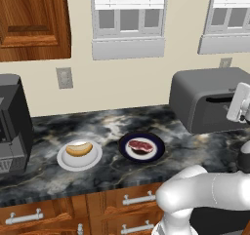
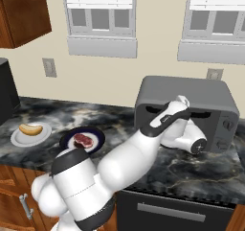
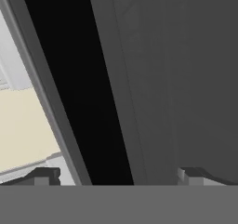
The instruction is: Open the toaster oven door. Place the hotdog bun on the bottom rack in the toaster oven and place the steak on the top rack.
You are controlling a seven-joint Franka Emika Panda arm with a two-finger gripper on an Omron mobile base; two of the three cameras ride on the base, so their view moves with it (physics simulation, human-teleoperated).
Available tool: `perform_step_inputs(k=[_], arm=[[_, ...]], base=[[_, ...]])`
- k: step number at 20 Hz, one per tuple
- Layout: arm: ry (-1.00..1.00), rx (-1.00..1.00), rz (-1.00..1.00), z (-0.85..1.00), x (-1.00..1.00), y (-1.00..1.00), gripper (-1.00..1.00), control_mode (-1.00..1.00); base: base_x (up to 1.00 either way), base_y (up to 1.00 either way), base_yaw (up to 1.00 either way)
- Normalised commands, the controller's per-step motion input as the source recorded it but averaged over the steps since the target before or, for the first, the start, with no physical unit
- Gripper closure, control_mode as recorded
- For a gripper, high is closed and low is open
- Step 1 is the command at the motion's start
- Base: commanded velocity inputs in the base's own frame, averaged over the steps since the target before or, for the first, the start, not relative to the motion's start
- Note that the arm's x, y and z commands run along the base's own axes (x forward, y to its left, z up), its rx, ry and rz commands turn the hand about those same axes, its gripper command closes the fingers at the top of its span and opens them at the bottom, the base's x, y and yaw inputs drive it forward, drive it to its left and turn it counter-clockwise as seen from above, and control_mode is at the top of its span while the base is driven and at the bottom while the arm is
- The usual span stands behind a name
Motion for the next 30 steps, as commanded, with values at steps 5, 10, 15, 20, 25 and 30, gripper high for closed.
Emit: perform_step_inputs(k=[5,10,15,20,25,30], arm=[[-0.01,0.0,0.0,-0.11,0.0,0.01,1.0,-1.0],[-0.02,0.0,-0.03,-0.15,0.0,0.02,1.0,-1.0],[-0.04,0.0,-0.07,-0.22,0.0,0.02,1.0,-1.0],[-0.08,0.0,-0.1,-0.23,-0.04,0.09,1.0,-1.0],[-0.06,0.0,-0.11,-0.17,-0.02,0.05,1.0,-1.0],[-0.01,0.0,-0.08,-0.2,0.05,0.03,1.0,-1.0]], base=[[0.0,0.0,0.0],[0.0,0.0,0.0],[0.0,0.0,0.0],[0.0,0.0,0.0],[0.0,0.0,0.0],[0.0,0.0,0.0]])
